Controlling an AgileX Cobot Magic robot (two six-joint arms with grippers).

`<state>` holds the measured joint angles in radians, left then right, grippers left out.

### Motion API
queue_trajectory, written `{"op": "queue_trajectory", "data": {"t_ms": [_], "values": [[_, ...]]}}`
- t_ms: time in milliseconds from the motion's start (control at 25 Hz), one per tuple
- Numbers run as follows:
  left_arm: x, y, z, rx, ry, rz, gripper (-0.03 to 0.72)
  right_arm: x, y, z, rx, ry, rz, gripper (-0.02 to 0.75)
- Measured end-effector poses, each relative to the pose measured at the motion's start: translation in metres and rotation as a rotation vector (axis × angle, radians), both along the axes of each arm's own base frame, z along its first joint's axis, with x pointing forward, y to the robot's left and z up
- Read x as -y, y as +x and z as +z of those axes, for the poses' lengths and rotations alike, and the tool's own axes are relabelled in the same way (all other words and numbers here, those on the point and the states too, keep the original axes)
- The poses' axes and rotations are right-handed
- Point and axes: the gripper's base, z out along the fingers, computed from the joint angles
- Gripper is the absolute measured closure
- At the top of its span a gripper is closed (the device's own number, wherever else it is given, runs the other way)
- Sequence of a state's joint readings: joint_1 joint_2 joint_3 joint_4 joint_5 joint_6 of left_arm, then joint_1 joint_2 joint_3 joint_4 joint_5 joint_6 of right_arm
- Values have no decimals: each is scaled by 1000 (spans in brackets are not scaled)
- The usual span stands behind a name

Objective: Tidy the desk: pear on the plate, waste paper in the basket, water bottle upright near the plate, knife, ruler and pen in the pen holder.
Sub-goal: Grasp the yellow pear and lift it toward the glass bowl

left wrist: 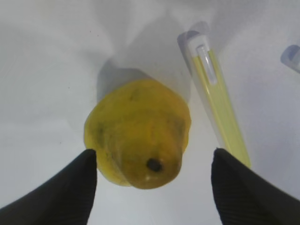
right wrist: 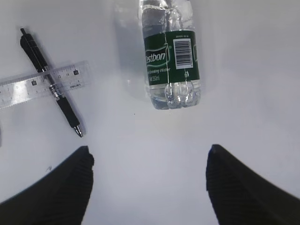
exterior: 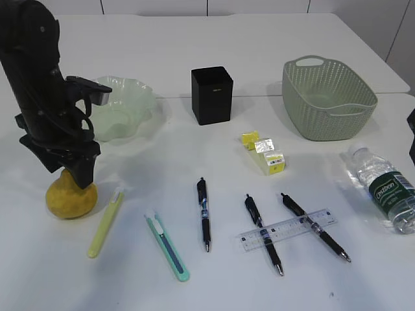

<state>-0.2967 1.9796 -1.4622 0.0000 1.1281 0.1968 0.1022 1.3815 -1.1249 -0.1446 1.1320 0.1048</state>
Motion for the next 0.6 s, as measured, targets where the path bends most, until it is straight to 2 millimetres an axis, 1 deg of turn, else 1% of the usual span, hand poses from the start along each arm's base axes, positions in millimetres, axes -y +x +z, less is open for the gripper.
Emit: {"op": "queue_trajectory", "data": {"t_ms": [440, 600], "values": [[0, 1, -1, 5, -1, 0, 151, 0, 0, 0, 4, 1, 1, 181], [1, 2, -6, -12, 4, 0, 151, 0, 1, 0, 6, 1, 1, 181]]}}
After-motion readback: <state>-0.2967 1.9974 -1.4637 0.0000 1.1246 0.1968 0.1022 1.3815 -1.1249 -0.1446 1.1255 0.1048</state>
